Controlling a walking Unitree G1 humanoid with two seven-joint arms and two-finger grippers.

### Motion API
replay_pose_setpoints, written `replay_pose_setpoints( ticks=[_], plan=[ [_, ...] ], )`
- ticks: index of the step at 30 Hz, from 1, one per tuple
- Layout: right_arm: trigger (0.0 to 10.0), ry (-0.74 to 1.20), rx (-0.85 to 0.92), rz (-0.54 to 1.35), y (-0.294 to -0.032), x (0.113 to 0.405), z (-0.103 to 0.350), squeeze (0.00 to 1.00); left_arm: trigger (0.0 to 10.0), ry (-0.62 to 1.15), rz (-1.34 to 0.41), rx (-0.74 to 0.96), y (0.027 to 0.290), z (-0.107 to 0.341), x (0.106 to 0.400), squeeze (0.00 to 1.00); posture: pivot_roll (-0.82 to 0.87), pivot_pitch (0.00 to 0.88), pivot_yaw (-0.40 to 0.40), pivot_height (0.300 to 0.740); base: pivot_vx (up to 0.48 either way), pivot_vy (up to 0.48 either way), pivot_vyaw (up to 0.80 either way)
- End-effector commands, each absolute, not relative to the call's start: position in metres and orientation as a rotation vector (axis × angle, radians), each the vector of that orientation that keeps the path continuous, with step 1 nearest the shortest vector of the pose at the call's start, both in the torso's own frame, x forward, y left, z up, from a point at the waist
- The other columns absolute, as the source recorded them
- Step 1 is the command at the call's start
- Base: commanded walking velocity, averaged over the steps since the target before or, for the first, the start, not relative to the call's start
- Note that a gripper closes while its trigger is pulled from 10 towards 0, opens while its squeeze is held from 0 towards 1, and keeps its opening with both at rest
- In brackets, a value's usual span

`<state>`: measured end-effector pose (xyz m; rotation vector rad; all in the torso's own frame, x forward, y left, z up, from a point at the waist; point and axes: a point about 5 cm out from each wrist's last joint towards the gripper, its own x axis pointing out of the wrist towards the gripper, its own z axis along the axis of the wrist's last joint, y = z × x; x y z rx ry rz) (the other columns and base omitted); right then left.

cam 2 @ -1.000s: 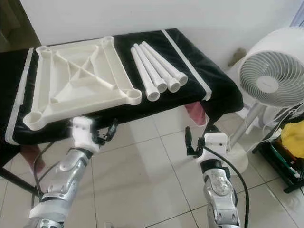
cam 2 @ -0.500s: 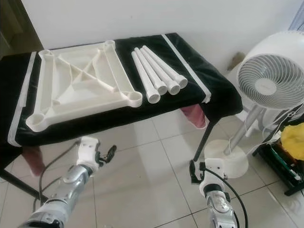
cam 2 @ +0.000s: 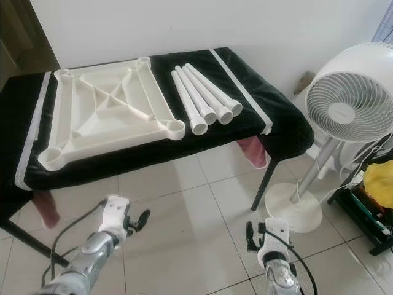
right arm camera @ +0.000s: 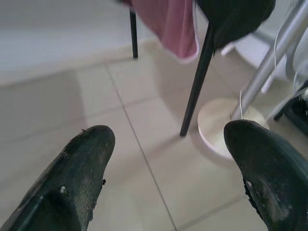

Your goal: Building children table

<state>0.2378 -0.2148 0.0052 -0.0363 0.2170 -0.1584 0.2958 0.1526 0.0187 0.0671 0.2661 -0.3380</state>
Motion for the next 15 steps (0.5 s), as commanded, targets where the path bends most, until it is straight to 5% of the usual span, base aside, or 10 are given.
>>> replay_pose_setpoints(
  ticks=[1,15],
  plan=[
    [10.0,0.199,-0.024,-0.184,-0.219,0.24,0.008,0.0,10.0,0.256,-0.313,0.064,0.153,0.02,0.297,0.0,-0.06,0.0,0.031,0.74,0.0,0.0,0.0],
    [10.0,-0.099,-0.022,-0.16,-0.214,0.274,0.076,0.0,10.0,-0.037,-0.318,-0.026,0.149,0.085,0.334,0.0,-0.06,0.0,0.018,0.74,0.0,0.0,0.0]
  ],
)
